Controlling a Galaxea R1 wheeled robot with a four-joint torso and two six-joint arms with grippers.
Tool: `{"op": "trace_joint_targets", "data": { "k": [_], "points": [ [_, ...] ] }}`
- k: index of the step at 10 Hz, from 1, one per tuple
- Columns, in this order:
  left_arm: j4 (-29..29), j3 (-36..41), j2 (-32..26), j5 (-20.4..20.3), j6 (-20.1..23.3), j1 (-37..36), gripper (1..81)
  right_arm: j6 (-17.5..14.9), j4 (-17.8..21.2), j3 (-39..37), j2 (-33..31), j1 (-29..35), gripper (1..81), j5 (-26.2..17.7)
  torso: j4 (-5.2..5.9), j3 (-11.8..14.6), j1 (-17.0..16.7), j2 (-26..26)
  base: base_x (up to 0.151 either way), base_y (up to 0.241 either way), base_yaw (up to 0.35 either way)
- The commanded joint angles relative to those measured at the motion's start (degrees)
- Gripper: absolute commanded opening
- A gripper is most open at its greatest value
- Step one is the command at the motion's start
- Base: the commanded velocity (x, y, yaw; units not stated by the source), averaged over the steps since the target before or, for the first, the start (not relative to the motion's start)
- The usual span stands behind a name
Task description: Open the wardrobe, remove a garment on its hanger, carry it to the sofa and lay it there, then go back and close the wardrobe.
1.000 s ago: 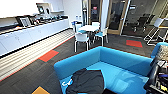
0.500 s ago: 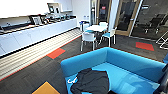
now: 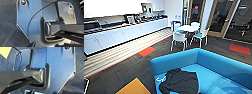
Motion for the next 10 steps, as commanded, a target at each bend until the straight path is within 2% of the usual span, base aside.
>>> {"op": "trace_joint_targets", "data": {
  "k": [1,3,10],
  "points": [
    [-3.4,5.9,-4.1,2.7,-0.2,-0.8,81.1,-0.2,-1.6,7.2,-4.7,0.6,81.1,-2.9,0.00,0.0,0.0,0.0,0.000,0.000,0.195],
    [-4.3,6.6,-5.3,1.7,-0.2,-0.3,81.1,-0.1,-1.2,9.1,-7.6,0.3,81.1,-3.0,0.00,0.0,0.0,0.0,0.000,0.000,0.195],
    [-5.2,6.7,-6.0,1.8,-0.2,0.0,81.1,-0.1,-1.1,8.4,-9.9,-0.2,81.1,-3.4,0.00,0.0,0.0,0.0,0.000,0.000,0.231]
  ]
}}
